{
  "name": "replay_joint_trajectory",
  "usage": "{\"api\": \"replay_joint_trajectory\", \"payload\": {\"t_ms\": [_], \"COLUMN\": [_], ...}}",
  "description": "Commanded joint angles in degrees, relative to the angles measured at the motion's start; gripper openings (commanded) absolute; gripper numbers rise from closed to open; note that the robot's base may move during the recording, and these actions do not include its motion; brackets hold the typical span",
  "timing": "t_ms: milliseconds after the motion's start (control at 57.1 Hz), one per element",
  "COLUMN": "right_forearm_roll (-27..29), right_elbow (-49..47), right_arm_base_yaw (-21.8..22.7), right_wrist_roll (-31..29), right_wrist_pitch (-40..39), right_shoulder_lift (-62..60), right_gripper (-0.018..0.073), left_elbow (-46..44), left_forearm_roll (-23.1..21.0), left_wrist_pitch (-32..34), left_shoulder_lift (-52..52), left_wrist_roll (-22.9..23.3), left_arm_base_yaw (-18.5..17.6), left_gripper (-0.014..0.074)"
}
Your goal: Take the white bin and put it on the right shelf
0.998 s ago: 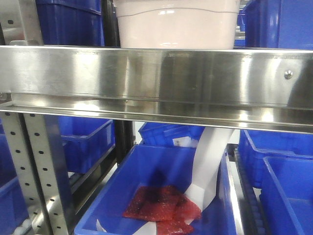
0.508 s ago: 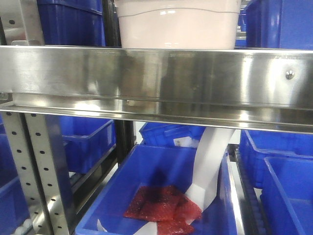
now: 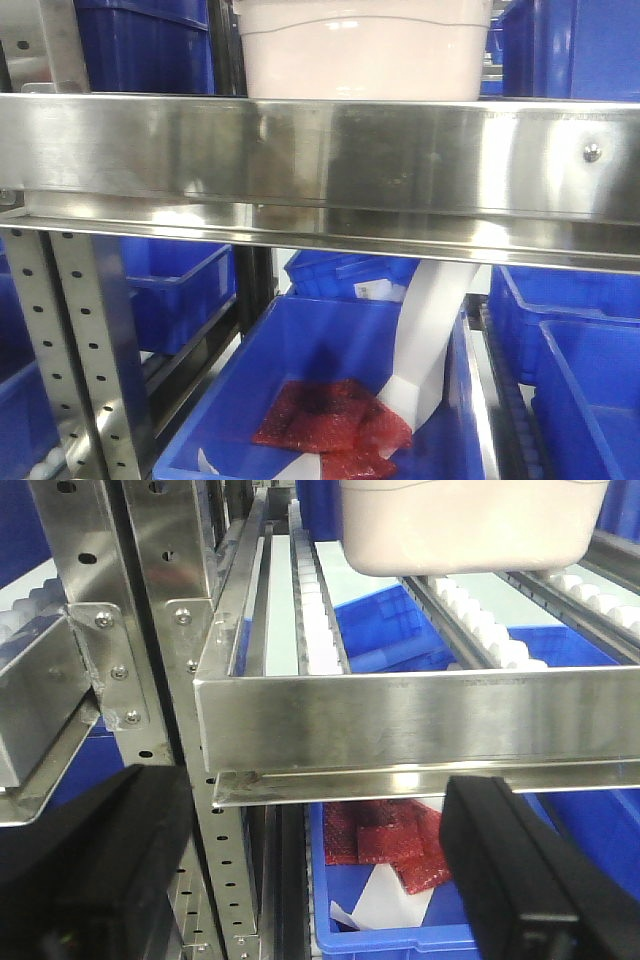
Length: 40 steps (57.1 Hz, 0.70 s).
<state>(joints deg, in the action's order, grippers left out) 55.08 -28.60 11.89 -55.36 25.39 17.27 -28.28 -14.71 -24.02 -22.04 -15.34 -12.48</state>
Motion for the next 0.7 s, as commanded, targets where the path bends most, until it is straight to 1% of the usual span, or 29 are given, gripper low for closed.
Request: {"api": "replay_joint_trajectory", "payload": {"t_ms": [0,88,158,228,333,420,525,683], "right_forearm_roll": [1.7,1.7,1.7,1.7,1.7,1.7,1.7,1.7], "right_elbow": [-1.5,-1.5,-1.5,-1.5,-1.5,-1.5,-1.5,-1.5], "right_arm_base_yaw": [0.0,0.0,0.0,0.0,0.0,0.0,0.0,0.0], "right_wrist_roll": [0.0,0.0,0.0,0.0,0.0,0.0,0.0,0.0], "right_wrist_pitch": [-2.6,-2.6,-2.6,-2.6,-2.5,-2.5,-2.5,-2.5], "right_shoulder_lift": [0.4,0.4,0.4,0.4,0.4,0.4,0.4,0.4], "right_gripper": [0.0069,0.0069,0.0069,0.0069,0.0069,0.0069,0.0069,0.0069], "left_elbow": [-1.6,-1.6,-1.6,-1.6,-1.6,-1.6,-1.6,-1.6], "left_forearm_roll": [-0.9,-0.9,-0.9,-0.9,-0.9,-0.9,-0.9,-0.9], "left_wrist_pitch": [4.4,4.4,4.4,4.9,6.6,11.3,15.8,15.4], "left_shoulder_lift": [-0.4,-0.4,-0.3,-0.3,0.0,1.0,1.9,2.2], "left_wrist_roll": [0.0,0.0,0.0,0.0,0.0,0.0,0.0,0.0], "left_arm_base_yaw": [-0.3,-0.3,0.9,2.9,6.9,9.4,10.2,10.1], "left_gripper": [-0.0119,-0.0119,-0.0118,-0.0118,-0.0119,-0.0119,-0.0118,-0.0119]}}
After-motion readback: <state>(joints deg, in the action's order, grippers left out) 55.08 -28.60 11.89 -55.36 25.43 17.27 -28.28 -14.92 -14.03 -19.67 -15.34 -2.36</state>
